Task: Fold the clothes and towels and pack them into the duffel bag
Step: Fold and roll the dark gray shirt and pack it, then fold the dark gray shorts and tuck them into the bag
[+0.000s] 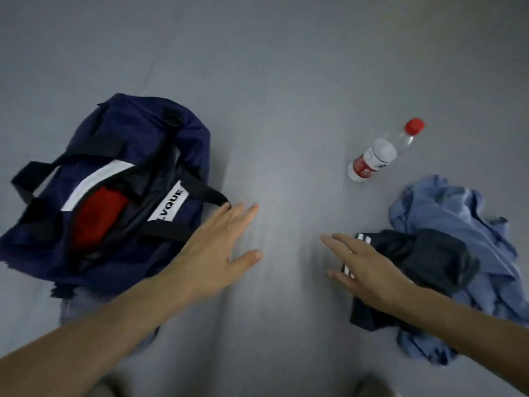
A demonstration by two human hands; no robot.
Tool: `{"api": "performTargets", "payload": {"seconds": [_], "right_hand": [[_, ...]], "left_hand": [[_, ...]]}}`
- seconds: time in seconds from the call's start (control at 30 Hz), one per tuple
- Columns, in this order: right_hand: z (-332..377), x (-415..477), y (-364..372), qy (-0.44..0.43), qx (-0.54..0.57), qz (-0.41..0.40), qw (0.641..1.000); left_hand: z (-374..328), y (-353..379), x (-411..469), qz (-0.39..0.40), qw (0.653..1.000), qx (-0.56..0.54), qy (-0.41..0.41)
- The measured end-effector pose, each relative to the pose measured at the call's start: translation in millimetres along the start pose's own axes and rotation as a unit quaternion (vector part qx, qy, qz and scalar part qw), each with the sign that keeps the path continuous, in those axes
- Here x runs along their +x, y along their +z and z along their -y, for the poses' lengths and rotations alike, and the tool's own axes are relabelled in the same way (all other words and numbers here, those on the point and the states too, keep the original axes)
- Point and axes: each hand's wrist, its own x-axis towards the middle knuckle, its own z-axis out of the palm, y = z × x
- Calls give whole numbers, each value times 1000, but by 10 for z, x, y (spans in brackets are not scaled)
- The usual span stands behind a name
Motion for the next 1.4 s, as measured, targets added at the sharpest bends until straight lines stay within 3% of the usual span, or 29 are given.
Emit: {"api": "performTargets", "payload": {"seconds": [0.17,0.3,0.5,0.6,0.73,0.97,1.2,1.4], "right_hand": [[-800,-762,377,184,-20,-2,983],[-961,-916,568,247,27,-84,965],[-1067,-747,680,302,34,-79,949],[-1095,-744,631,289,53,-97,951],[-1052,-836,352,282,149,-225,920],[-624,-1107,-1012,168,267,-400,860],[55,-1564,-2466,62,360,-431,825],[729,-1744,-3260,-46,442,-418,792]], "left_hand": [[-577,553,169,129,988,73,43],[-879,745,334,170,978,107,57],[-1282,950,564,209,961,173,56],[-1613,965,664,191,959,196,74],[-1974,766,619,162,960,212,90],[-2375,-42,108,83,979,182,41],[-2842,-807,-529,-45,998,35,-9],[-3232,-1304,-701,-184,978,-97,26]]}}
